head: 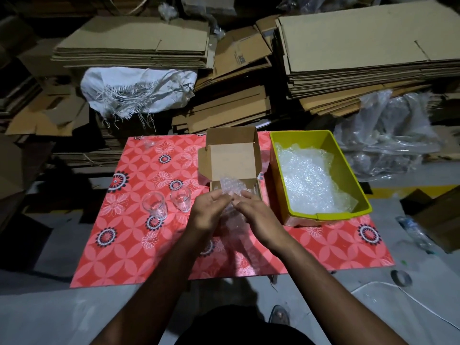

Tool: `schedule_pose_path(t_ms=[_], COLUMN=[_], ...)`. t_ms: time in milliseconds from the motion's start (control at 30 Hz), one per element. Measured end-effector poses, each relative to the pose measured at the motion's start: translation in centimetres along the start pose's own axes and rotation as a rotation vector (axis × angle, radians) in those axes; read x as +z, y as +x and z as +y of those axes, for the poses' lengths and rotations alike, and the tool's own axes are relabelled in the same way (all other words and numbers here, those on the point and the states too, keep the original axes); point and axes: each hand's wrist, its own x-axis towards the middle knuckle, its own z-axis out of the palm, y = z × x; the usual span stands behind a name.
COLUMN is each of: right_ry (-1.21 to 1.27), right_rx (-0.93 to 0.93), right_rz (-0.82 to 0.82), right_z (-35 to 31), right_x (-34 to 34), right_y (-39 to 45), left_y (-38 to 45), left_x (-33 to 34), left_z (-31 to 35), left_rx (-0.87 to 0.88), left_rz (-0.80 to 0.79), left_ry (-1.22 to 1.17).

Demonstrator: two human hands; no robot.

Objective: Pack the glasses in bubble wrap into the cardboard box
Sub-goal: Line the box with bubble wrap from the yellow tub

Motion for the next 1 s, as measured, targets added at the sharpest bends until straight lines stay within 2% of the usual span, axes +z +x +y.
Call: schedule_pose_path(t_ms=[100, 167, 233, 333, 400, 467, 567, 700, 733, 800, 867, 933, 1000], right_ry=[-0.021, -0.155, -0.226, -0.141, -0.093, 0.006, 0.184, 0.430, 0.473, 0.523, 0.523, 0.547, 0.611], right_rx=[-0.075, -0.178, -0.217, -0.163, -0.144, -0.125, -0.074, 0.069, 0.099, 0.128, 0.125, 0.099, 0.073], right_rz=[0.149, 0.219, 0.050, -0.323, -0.402, -0.318, -0.124, 0.171, 0.247, 0.363, 0.408, 0.415, 0.400], right_z=[-0.1, 0.3, 0.5, -0.5, -1.1, -1.1, 0.2, 2.1, 2.4, 2.9, 3.4, 3.3, 3.2], right_x=[-1.6, -3.7, -6.0, -7.2, -6.9, -6.5, -6.0, -4.6, -4.1, -3.2, -2.6, -2.7, -3.1], right_y=[0.2, 1.1, 2.5, 3.9, 4.0, 3.8, 3.9, 4.7, 4.9, 4.9, 4.9, 4.8, 4.8], left_y=[0.5, 0.7, 0.7, 1.5, 2.6, 3.9, 4.1, 1.8, 1.5, 0.9, 1.8, 2.6, 3.3], left_x=[-1.1, -1.6, -2.1, -2.9, -3.4, -4.3, -5.0, -3.9, -3.2, -3.2, -3.7, -4.1, -5.2], left_z=[0.3, 1.3, 2.9, 4.9, 5.6, 5.5, 4.5, 0.9, 0.3, -1.1, -2.5, -3.1, -3.7], left_rx=[-0.003, 0.026, 0.041, -0.031, -0.027, 0.041, -0.079, -0.316, -0.325, -0.231, -0.249, -0.245, -0.204], left_rz=[0.003, -0.097, -0.205, -0.332, -0.334, -0.192, -0.015, -0.084, -0.125, -0.237, -0.240, -0.169, -0.139], left_ry=[0.075, 0.129, 0.194, 0.326, 0.349, 0.278, -0.048, -0.041, 0.026, 0.216, 0.179, 0.151, 0.211])
